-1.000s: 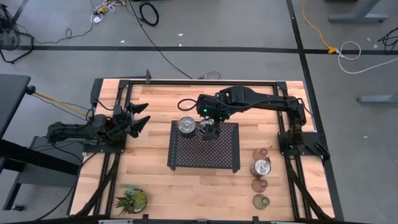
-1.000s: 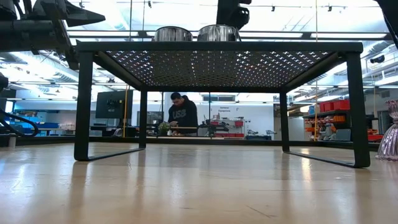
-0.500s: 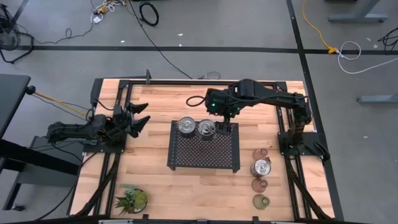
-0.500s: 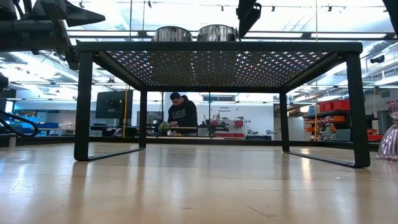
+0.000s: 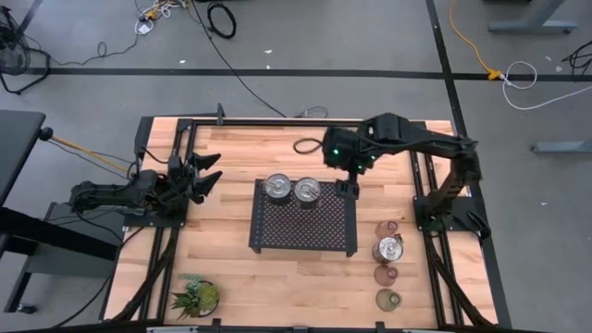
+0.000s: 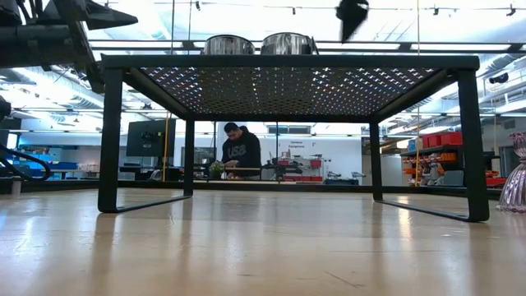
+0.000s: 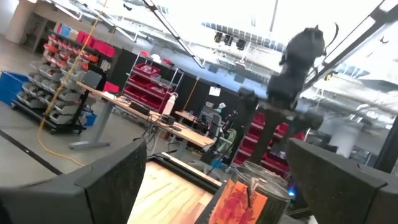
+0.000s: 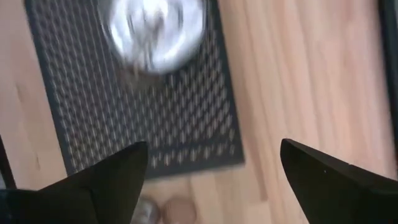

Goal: Pick & Place candle stick holders
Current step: Put the top pink glass candle holder on the shelf

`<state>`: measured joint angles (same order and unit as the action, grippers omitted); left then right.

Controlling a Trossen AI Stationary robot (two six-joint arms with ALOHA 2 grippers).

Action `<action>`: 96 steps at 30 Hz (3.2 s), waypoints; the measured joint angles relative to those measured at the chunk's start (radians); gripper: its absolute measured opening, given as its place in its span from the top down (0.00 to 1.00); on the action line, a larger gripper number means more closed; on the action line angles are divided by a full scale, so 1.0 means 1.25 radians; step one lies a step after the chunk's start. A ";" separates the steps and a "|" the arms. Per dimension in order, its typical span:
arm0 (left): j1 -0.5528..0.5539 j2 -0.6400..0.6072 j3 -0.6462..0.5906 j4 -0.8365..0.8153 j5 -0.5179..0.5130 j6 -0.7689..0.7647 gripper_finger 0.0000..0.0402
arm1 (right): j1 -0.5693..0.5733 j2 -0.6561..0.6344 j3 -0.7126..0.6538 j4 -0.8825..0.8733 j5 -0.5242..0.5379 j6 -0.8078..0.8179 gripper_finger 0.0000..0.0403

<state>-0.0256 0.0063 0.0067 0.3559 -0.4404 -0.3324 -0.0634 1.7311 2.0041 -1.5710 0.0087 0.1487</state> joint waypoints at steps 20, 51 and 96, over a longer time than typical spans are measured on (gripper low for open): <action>0.000 0.000 0.000 0.051 0.057 -0.117 0.04 | 0.078 -0.342 -0.611 0.003 -0.058 0.400 0.35; 0.000 0.001 0.000 0.052 0.048 -0.138 0.04 | 0.250 -0.437 -0.929 0.265 -0.084 0.564 0.44; -0.013 0.333 0.345 -0.087 0.112 -0.089 0.10 | 0.138 -0.440 -0.595 0.036 -0.061 0.422 0.98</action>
<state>-0.0416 0.4219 0.4380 0.2473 -0.3005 -0.4438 0.1086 1.1809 1.2599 -1.5265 -0.0678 0.6768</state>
